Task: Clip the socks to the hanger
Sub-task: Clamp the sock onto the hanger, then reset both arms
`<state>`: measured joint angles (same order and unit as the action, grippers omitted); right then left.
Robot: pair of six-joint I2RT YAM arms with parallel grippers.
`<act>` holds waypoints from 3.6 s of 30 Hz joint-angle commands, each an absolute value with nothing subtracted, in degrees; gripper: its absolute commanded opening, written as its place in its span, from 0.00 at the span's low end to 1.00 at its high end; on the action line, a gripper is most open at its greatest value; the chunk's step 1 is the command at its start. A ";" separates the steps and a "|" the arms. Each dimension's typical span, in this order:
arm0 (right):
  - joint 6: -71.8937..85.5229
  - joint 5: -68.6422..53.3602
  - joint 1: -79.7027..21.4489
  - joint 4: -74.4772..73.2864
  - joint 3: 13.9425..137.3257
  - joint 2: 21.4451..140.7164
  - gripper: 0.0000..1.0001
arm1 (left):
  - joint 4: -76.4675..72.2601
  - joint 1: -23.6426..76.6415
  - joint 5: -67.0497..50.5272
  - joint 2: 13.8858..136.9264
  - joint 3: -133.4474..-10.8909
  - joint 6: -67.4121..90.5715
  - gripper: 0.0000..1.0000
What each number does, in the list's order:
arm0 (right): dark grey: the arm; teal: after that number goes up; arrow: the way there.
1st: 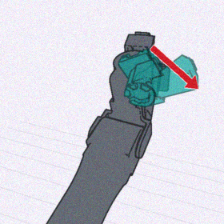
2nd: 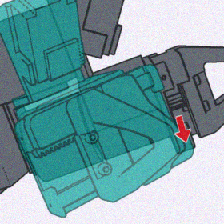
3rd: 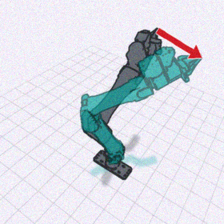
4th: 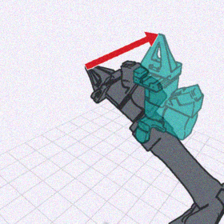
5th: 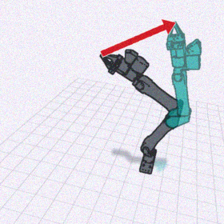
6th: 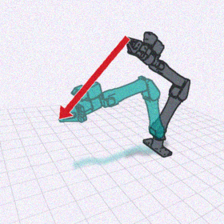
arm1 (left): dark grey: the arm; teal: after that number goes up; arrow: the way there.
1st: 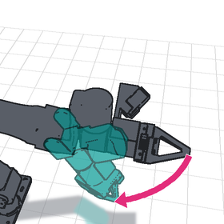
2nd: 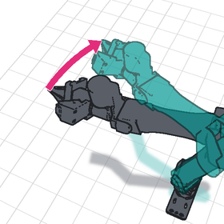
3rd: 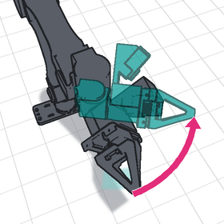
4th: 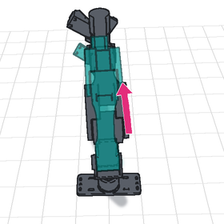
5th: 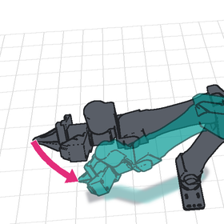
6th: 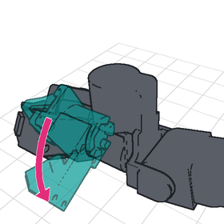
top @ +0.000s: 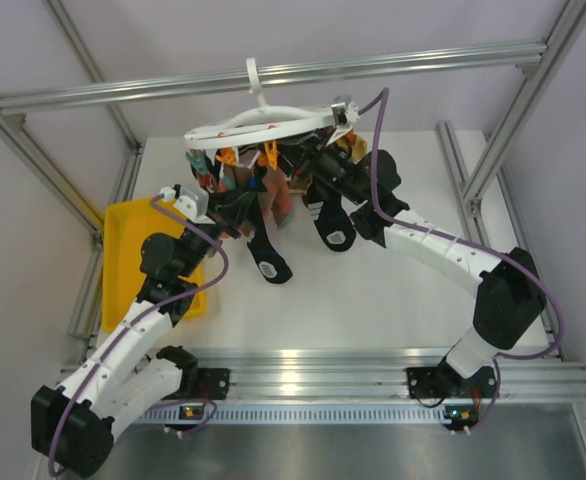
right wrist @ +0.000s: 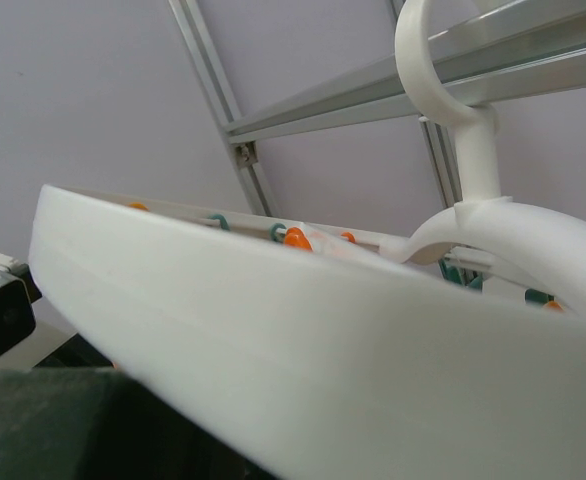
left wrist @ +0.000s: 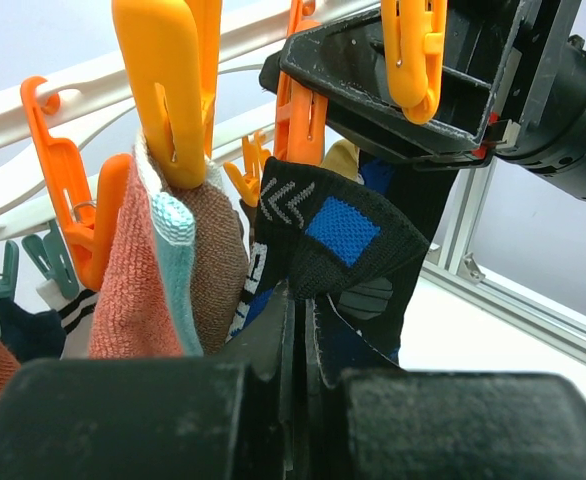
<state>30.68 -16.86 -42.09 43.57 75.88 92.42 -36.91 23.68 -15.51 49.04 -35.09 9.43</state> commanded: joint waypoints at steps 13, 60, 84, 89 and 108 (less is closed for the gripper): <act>30.59 -9.67 -39.99 38.06 78.05 94.31 0.00 | -46.40 23.91 -15.56 51.15 -38.41 8.79 0.00; 29.53 -15.73 -39.99 39.47 66.81 87.02 0.85 | -37.89 24.26 -23.02 52.30 -38.32 5.63 0.34; 26.02 -15.99 -39.29 30.85 50.80 73.57 0.98 | -3.53 24.61 -31.37 41.05 -36.82 4.57 0.88; 23.38 -20.38 -39.38 30.94 48.35 72.69 0.98 | 8.57 24.61 -31.47 39.55 -38.40 5.19 0.98; 3.34 -13.89 -39.74 -10.68 43.06 41.15 1.00 | 53.25 22.50 -10.37 45.18 -63.18 -4.38 0.98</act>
